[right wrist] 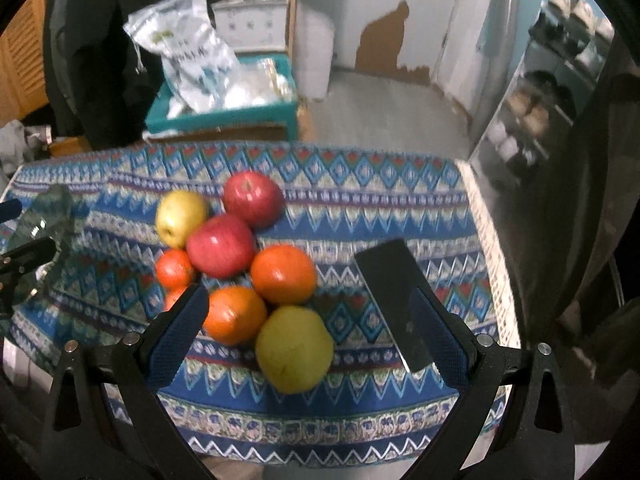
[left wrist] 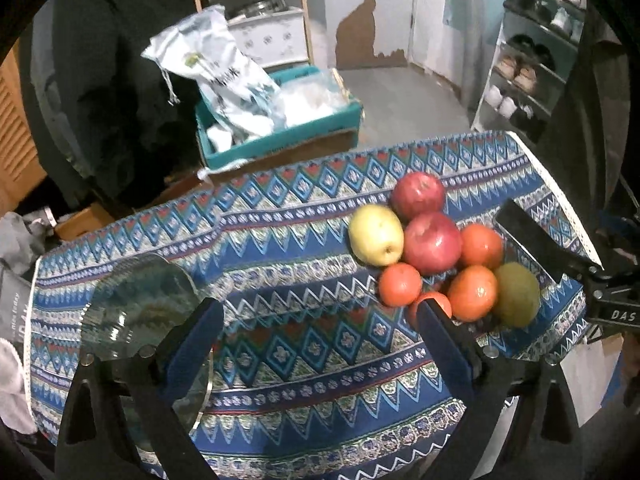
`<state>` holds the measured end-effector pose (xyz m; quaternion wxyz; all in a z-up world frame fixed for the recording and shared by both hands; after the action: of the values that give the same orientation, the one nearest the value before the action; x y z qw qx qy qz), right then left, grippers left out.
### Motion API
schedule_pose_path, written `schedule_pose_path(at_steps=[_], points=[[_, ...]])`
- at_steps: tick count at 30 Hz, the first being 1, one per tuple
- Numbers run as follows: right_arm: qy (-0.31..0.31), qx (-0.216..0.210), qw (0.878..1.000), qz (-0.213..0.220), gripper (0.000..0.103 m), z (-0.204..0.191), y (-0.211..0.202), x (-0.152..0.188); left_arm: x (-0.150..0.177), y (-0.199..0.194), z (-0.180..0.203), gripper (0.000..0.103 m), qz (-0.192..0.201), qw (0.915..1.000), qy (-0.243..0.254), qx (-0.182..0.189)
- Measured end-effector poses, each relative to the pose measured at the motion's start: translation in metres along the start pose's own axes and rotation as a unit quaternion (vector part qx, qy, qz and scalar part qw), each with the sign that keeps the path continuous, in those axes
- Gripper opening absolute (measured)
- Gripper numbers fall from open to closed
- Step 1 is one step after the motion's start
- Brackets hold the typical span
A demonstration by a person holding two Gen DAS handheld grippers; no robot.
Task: Organize fruits
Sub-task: 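Move the right tool to the large green pear while the left tool approaches an orange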
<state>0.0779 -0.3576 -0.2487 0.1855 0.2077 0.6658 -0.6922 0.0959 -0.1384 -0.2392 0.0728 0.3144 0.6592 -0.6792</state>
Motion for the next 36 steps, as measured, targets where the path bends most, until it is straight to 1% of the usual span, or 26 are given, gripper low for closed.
schedule_pose_path(at_steps=[5,8,12,17,23,25,27,29,30,31,36], points=[[-0.005,-0.004,0.999,-0.037,0.098,0.002,0.021,0.020,0.005,0.016,0.014,0.097,-0.012,0.9998,0.016,0.004],[-0.021,-0.006,0.998,-0.061,0.098,-0.002,0.032,0.031,0.010,0.026,0.022,0.097,-0.026,0.9994,0.019,0.014],[-0.039,-0.004,0.995,-0.088,0.098,-0.007,0.050,0.045,0.017,0.044,0.027,0.097,-0.046,0.9986,0.022,0.016],[-0.047,0.000,0.993,-0.112,0.098,-0.007,0.069,0.055,0.025,0.060,0.034,0.097,-0.063,0.9975,0.021,0.024],[-0.048,0.008,0.991,-0.126,0.097,-0.003,0.083,0.062,0.032,0.076,0.043,0.097,-0.079,0.9960,0.030,0.029],[-0.043,-0.001,0.990,-0.131,0.090,-0.002,0.088,0.064,0.035,0.079,0.047,0.097,-0.083,0.9955,0.033,0.034],[-0.037,-0.014,0.990,-0.138,0.086,-0.003,0.092,0.067,0.036,0.081,0.051,0.097,-0.084,0.9950,0.037,0.039],[-0.034,-0.029,0.989,-0.144,0.079,-0.005,0.095,0.071,0.036,0.082,0.055,0.097,-0.085,0.9946,0.040,0.044],[-0.032,-0.038,0.988,-0.145,0.072,-0.006,0.097,0.073,0.036,0.084,0.057,0.097,-0.085,0.9944,0.042,0.046],[-0.030,-0.047,0.988,-0.146,0.070,-0.008,0.097,0.074,0.036,0.085,0.059,0.097,-0.085,0.9942,0.043,0.049],[-0.021,-0.048,0.988,-0.145,0.070,-0.006,0.095,0.075,0.037,0.092,0.073,0.097,-0.091,0.9925,0.051,0.063]])
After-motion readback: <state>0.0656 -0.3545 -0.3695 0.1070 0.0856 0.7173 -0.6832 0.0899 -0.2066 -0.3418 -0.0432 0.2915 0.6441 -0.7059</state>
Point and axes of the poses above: each gripper's, at about its wrist camera, not at the fingertips, and y roughly the way its jaws point, z to its right, x to its underside, the point moved 9 cm from there along y, roughly the way its jaws point, and after that the axes turned 3 degrees about y, right-handed, at the moved point
